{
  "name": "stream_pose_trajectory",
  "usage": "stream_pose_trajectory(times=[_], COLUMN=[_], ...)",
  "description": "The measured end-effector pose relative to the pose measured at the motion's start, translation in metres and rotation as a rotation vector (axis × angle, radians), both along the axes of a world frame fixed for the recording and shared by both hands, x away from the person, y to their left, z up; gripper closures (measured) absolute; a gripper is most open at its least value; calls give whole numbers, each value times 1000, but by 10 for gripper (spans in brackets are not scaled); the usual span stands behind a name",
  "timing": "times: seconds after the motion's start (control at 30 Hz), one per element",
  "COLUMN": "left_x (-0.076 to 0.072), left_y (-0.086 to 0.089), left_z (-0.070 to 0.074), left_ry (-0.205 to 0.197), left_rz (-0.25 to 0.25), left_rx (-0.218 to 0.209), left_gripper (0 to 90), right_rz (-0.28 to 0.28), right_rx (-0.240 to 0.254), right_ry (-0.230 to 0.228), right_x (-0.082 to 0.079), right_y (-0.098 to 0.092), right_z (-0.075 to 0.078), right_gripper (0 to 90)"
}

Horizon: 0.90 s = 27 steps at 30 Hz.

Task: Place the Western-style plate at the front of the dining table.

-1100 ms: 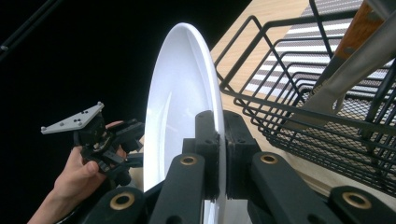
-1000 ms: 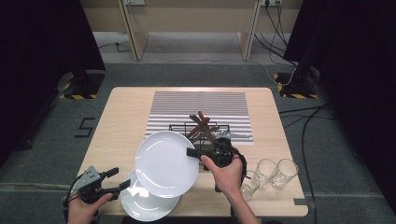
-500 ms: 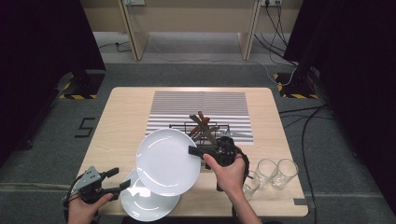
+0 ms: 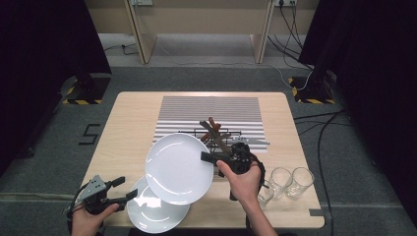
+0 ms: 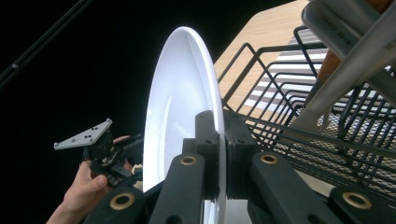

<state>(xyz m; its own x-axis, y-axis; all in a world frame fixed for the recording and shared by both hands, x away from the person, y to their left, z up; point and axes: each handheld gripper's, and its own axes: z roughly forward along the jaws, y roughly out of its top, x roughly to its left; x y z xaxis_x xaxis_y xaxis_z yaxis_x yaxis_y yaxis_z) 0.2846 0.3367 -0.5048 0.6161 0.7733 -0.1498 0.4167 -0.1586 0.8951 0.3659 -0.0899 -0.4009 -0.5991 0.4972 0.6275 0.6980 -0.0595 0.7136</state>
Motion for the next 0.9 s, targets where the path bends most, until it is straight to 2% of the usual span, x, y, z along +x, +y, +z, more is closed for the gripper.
stream_pose_trajectory(times=[0.9], left_x=[0], left_y=[0], left_z=[0], left_ry=[-1], left_rz=[1], left_rx=[0], left_gripper=[238], right_rz=[-21], right_rx=[27], right_ry=[-2], right_x=[1], right_y=[-10], right_z=[5], right_gripper=[866])
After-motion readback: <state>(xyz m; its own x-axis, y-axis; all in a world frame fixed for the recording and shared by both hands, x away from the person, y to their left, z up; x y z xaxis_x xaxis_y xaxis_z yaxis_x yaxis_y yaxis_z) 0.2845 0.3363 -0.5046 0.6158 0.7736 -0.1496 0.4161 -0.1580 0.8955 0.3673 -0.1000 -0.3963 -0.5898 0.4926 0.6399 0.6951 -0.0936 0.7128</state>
